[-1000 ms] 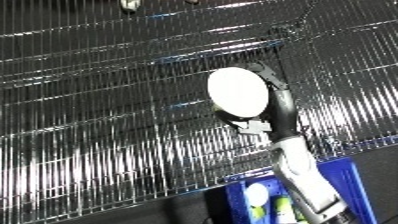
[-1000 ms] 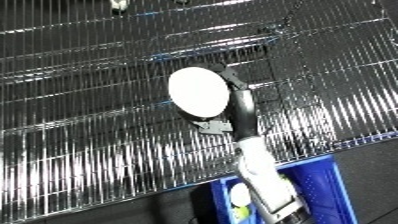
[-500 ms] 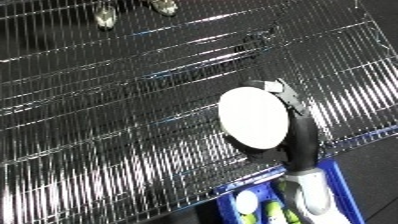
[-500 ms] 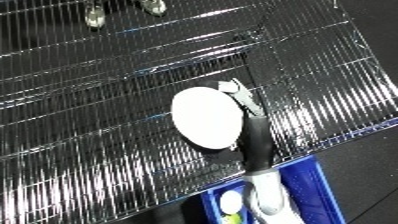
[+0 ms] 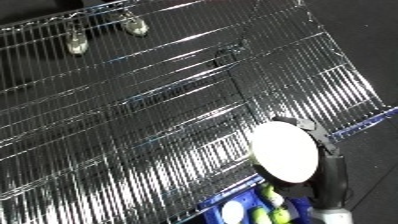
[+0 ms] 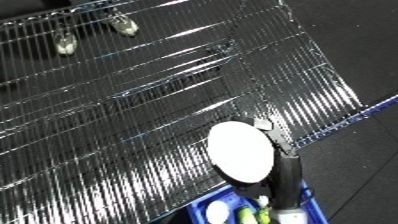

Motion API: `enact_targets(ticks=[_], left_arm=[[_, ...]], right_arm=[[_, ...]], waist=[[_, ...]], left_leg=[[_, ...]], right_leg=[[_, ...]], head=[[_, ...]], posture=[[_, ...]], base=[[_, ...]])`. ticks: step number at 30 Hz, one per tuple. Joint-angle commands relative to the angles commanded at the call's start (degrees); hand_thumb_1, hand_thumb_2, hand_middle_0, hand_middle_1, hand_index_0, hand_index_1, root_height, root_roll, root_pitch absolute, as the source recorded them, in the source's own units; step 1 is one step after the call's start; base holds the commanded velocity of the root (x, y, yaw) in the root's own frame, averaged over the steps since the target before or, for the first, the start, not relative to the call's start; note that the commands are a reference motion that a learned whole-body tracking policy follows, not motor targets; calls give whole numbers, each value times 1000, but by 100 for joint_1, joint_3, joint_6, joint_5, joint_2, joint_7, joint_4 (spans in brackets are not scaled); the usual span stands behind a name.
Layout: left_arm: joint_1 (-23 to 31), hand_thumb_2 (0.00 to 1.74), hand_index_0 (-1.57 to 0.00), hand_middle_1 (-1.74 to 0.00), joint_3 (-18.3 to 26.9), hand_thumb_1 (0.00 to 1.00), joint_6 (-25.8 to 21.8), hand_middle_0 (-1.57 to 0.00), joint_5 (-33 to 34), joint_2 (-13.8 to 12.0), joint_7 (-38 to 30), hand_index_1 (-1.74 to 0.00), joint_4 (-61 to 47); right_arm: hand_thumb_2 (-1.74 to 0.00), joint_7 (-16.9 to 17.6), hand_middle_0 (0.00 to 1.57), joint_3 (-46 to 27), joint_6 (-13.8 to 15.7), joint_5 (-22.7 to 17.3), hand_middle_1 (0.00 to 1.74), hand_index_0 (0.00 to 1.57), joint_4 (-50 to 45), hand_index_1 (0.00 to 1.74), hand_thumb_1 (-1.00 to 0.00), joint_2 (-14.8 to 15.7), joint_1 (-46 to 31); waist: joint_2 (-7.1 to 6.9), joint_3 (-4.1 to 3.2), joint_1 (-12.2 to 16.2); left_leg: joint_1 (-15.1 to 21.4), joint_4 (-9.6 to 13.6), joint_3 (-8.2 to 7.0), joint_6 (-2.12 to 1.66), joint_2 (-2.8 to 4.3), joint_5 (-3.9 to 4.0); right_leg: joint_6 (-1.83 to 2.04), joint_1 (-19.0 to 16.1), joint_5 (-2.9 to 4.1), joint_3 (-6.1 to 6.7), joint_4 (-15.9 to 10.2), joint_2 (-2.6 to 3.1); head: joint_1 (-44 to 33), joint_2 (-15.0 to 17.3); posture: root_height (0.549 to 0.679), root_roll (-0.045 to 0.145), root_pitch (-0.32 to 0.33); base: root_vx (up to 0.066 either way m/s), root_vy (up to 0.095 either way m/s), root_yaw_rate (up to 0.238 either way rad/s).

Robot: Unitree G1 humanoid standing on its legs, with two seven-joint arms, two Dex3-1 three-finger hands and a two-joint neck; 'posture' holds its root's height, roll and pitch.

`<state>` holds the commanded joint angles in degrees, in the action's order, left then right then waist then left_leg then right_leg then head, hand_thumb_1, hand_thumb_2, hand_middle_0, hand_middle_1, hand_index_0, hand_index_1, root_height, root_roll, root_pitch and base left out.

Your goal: Pick up the object and place it into the box

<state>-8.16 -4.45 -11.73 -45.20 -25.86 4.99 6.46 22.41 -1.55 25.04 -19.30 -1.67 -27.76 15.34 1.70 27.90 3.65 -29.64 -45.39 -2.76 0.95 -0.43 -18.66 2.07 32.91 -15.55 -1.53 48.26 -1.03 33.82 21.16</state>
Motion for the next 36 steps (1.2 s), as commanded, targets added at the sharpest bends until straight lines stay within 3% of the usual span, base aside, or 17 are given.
enact_targets(ticks=[4, 8, 17, 25, 30, 36], left_arm=[[-32, 1740, -1570, -1740, 36, 1000, -98, -1570, -25, 18, -66, -1740, 35], [22, 1740, -1570, -1740, 68, 1000, -191, -1570, -70, 63, -152, -1740, 14], [110, 1740, -1570, -1740, 57, 1000, -507, -1570, -262, 216, -198, -1740, 105], [-34, 1740, -1570, -1740, -137, 1000, -700, -1570, -325, 337, -258, -1740, 303], [-101, 1740, -1570, -1740, -182, 1000, -708, -1570, -321, 376, -316, -1740, 313], [-148, 1740, -1570, -1740, -248, 1000, -759, -1570, -309, 422, -360, -1740, 344]], right_arm=[[-1131, 285, 1020, -151, 45, 5, 1131, 1020, 56, 1131, -650, 11, -345], [-1131, 374, 1020, -261, 128, -76, 1131, 1020, 137, 1131, -650, 23, -694], [-1131, 230, 1020, -473, 462, -533, 1131, 1020, 590, 1131, -650, -29, -1212], [-435, -41, 393, -399, 742, -766, 435, 393, 1145, 435, -250, -194, -1184], [0, -108, 0, -343, 778, -785, 0, 0, 1229, 0, 0, -202, -1180], [0, -178, 0, -268, 792, -753, 0, 0, 1276, 0, 0, -202, -1109]], waist=[[-3, 3, 135], [18, 59, 273], [142, 175, 567], [240, 189, 642], [273, 189, 658], [301, 189, 635]], left_leg=[[89, 101, -60, -9, 25, 18], [188, 160, -129, -17, 37, 21], [424, 372, -280, -45, 18, 64], [576, 539, -337, -80, -32, 89], [634, 671, -340, -82, -68, 135], [622, 816, -334, -96, -87, 224]], right_leg=[[8, -60, 20, 76, -76, 65], [-5, -128, 22, 164, -135, 122], [-15, -187, 65, 317, -293, 126], [-8, -264, 114, 379, -471, 92], [6, -282, 160, 400, -575, 83], [43, -249, 281, 416, -759, 57]], head=[[370, 196], [655, 270], [1029, 529], [1254, 643], [1238, 587], [1077, 516]], posture=[[633, 65, 69], [635, 72, 67], [639, 88, 67], [642, 95, 66], [644, 96, 69], [646, 96, 79]], base=[[-37, 32, -199], [-22, 66, -176], [-18, 96, -118], [-6, 58, -62], [-4, 28, -15], [-8, 12, 26]])
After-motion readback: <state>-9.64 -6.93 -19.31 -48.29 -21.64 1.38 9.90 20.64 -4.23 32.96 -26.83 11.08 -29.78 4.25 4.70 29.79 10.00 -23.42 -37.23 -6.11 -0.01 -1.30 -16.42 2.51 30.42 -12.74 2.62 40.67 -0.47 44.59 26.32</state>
